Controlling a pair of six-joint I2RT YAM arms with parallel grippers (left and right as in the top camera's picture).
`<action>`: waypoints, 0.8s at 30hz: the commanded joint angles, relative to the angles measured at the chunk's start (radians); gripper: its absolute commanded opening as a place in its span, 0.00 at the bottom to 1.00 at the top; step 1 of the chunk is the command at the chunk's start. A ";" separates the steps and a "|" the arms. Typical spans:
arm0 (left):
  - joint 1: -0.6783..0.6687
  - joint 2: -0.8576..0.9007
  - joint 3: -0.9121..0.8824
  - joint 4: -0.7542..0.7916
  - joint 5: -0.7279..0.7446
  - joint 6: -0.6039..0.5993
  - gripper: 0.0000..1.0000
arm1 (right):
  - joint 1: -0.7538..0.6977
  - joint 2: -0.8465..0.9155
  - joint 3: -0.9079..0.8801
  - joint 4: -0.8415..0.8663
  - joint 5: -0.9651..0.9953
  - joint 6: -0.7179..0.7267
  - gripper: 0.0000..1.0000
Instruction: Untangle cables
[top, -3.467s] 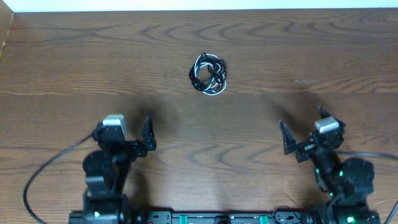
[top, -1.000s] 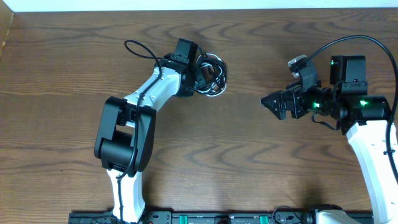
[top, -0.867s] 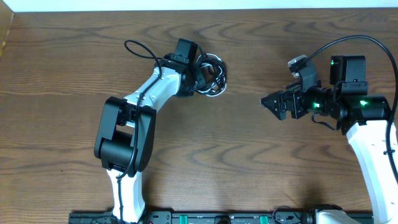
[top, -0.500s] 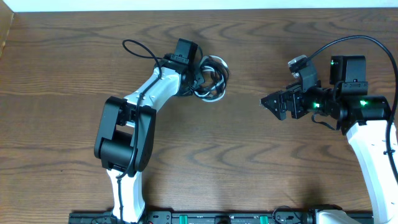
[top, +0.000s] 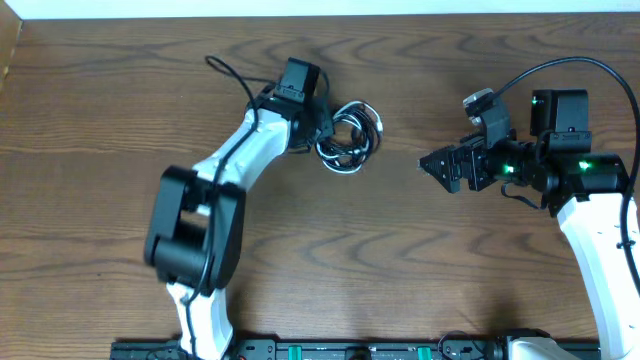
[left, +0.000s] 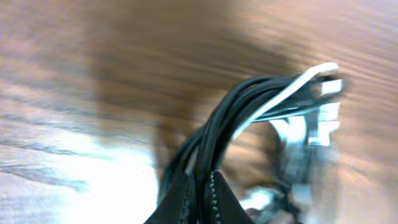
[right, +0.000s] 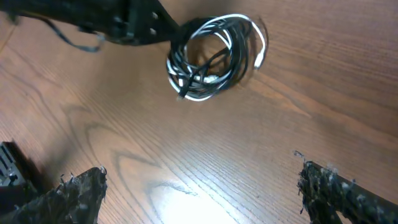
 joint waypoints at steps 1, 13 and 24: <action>-0.043 -0.167 0.005 0.002 0.088 0.154 0.07 | -0.002 0.005 0.018 0.008 -0.002 0.041 0.97; -0.079 -0.374 0.005 -0.024 0.224 0.106 0.07 | 0.015 0.005 0.018 0.103 -0.018 0.191 0.97; -0.042 -0.500 0.017 -0.011 0.395 0.039 0.07 | 0.018 0.005 0.018 0.116 -0.018 0.227 0.96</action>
